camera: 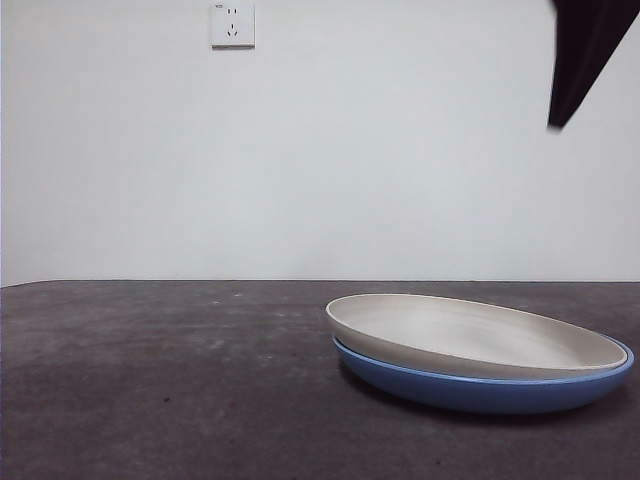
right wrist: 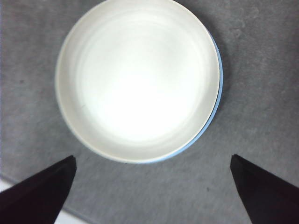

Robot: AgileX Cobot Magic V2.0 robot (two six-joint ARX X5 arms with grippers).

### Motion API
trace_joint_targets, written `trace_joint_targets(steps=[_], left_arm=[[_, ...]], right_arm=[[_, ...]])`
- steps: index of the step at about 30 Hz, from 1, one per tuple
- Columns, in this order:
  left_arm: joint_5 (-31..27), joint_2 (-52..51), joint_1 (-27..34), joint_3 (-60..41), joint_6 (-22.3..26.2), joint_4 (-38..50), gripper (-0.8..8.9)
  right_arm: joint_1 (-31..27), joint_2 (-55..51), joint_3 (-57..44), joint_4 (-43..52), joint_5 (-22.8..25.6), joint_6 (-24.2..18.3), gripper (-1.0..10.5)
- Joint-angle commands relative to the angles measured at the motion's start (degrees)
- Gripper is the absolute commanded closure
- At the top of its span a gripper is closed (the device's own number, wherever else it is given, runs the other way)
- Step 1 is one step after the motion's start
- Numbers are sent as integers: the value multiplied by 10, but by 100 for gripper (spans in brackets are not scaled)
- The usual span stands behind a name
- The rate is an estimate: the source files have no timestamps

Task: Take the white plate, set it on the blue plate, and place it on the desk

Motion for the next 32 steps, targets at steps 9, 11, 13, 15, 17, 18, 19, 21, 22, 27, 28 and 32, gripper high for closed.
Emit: trace_joint_targets(steps=[9, 11, 13, 15, 17, 18, 19, 21, 22, 27, 28, 32], left_arm=[[-2, 3, -4, 7, -1, 10, 187], [-2, 3, -5, 7, -1, 12, 187], [-2, 3, -4, 7, -1, 13, 187], [-2, 3, -5, 7, -1, 14, 187], [-2, 3, -4, 7, -1, 14, 187], [-2, 3, -4, 7, -1, 14, 187], [-2, 3, -4, 7, -1, 14, 187], [-2, 3, -4, 7, -1, 15, 187], [-2, 3, -5, 7, -1, 17, 187], [-2, 3, -5, 7, -1, 17, 187], [-2, 3, -4, 7, -1, 17, 187], [-2, 3, -4, 7, -1, 17, 187]], right_arm=[[-70, 167, 2, 67, -54, -48, 367], [-81, 193, 2, 83, -72, -52, 367], [-88, 217, 2, 94, -74, -52, 367], [-91, 239, 2, 102, -76, -53, 367], [-93, 261, 2, 111, -90, -57, 367], [-93, 270, 2, 114, -96, -58, 367], [-93, 279, 2, 116, -103, -59, 367], [-93, 294, 2, 122, -112, -62, 367], [-93, 303, 2, 125, -117, -63, 368], [-93, 322, 2, 132, -119, -66, 430], [-93, 323, 2, 134, -119, -67, 449], [-93, 324, 2, 141, -119, -66, 535]])
